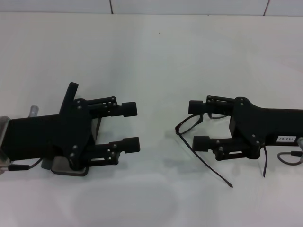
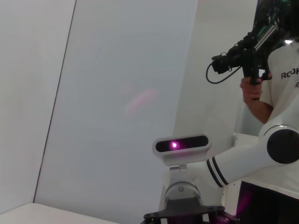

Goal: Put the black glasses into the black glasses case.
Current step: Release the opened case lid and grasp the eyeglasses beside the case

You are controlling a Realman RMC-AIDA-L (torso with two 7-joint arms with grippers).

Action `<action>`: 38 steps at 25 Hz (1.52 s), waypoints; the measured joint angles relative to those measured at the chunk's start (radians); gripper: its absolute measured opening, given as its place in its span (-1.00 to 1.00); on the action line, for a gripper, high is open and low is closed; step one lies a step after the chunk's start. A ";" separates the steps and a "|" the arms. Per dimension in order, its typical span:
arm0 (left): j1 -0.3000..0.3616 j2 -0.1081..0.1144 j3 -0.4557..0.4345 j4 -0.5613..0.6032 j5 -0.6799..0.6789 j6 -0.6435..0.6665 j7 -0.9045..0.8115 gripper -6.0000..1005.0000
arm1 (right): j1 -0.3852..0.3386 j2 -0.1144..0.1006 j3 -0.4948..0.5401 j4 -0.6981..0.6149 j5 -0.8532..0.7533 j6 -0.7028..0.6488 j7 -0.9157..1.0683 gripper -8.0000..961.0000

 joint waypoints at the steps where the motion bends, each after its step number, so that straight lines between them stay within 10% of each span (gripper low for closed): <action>1: 0.000 0.000 0.000 0.000 0.000 0.000 0.001 0.38 | 0.000 -0.001 0.000 -0.002 0.000 0.001 0.000 0.75; 17: 0.023 0.000 -0.017 0.000 -0.010 0.000 0.014 0.38 | -0.091 -0.039 0.009 -0.297 -0.008 0.036 0.119 0.75; 23: 0.024 -0.003 -0.060 0.000 -0.010 0.001 0.015 0.38 | -0.072 -0.048 0.009 -0.556 -0.253 0.151 0.332 0.74; 38: 0.064 -0.049 -0.063 -0.073 -0.002 0.003 0.113 0.38 | 0.397 -0.040 -0.008 -0.607 -0.902 0.169 0.543 0.71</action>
